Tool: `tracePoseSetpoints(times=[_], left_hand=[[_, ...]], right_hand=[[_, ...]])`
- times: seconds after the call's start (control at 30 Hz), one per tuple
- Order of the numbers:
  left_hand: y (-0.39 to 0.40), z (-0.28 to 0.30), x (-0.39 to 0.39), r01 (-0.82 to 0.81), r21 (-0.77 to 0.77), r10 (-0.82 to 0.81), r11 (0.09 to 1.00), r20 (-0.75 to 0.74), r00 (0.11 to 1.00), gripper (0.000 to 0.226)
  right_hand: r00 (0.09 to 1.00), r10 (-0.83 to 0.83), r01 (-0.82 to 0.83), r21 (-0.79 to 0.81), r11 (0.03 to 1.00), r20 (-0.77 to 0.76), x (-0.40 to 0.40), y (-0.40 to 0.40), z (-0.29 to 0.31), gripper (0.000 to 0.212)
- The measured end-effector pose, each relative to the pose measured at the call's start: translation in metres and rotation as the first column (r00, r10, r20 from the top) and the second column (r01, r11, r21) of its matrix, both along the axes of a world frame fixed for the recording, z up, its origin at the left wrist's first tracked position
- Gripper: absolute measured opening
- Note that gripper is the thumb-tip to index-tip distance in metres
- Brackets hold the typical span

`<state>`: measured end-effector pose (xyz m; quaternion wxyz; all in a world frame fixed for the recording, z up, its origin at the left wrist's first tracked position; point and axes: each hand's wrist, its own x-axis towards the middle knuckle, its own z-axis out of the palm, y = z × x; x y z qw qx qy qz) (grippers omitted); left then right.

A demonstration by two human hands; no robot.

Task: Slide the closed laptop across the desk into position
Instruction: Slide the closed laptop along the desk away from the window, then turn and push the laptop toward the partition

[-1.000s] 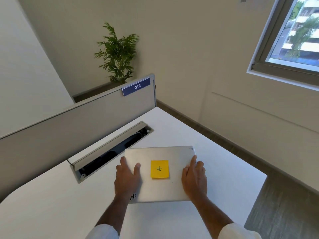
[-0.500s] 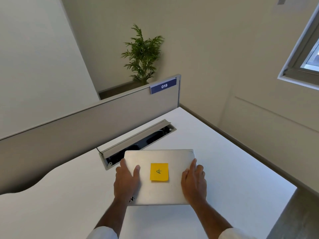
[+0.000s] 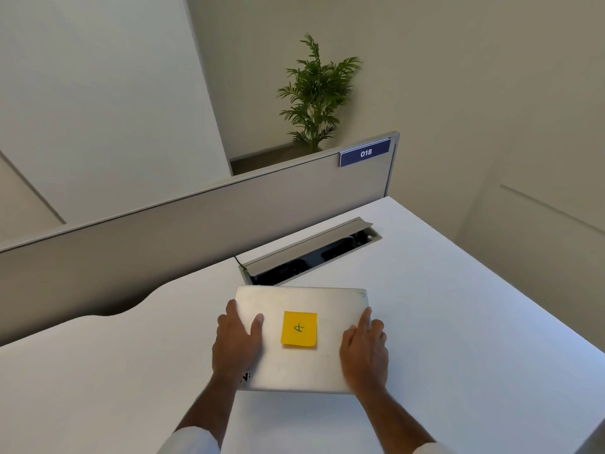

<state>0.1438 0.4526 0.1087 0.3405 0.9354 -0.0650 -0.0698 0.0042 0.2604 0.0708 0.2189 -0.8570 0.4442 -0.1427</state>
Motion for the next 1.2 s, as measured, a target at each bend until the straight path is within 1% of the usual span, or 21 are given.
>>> tracePoseSetpoints(times=[0.27,0.47,0.67,0.77,0.9,1.03,1.2], left_hand=[[0.048,-0.020,0.003,-0.011,0.008,0.011,1.000,-0.015,1.000,0.065],[0.075,-0.050,-0.002,-0.010,0.025,0.012,1.000,-0.078,0.997,0.073],[0.092,-0.072,-0.009,0.001,0.104,0.009,0.995,-0.092,0.996,0.079],[0.097,-0.079,-0.013,0.000,0.142,0.009,0.990,-0.063,0.998,0.079],[0.098,-0.083,-0.016,0.009,0.238,-0.008,0.971,-0.002,1.000,0.079],[0.097,-0.090,-0.016,0.005,0.303,-0.028,0.953,0.071,0.997,0.086],[0.093,-0.090,-0.017,0.011,0.378,-0.051,0.926,0.095,0.994,0.079]], right_hand=[[0.998,0.031,-0.031,0.014,0.999,-0.049,0.008,0.045,-0.018,0.057],[0.991,0.048,-0.047,0.016,0.999,-0.122,0.002,0.071,-0.039,0.057],[0.984,0.061,-0.059,0.018,0.998,-0.166,-0.003,0.090,-0.058,0.057],[0.981,0.076,-0.075,0.010,0.997,-0.180,-0.005,0.096,-0.065,0.056],[0.981,0.074,-0.074,0.006,0.997,-0.180,-0.007,0.101,-0.069,0.056],[0.978,0.075,-0.080,-0.018,0.997,-0.196,-0.005,0.101,-0.070,0.056],[0.973,0.064,-0.078,-0.054,0.995,-0.219,-0.003,0.102,-0.072,0.055]])
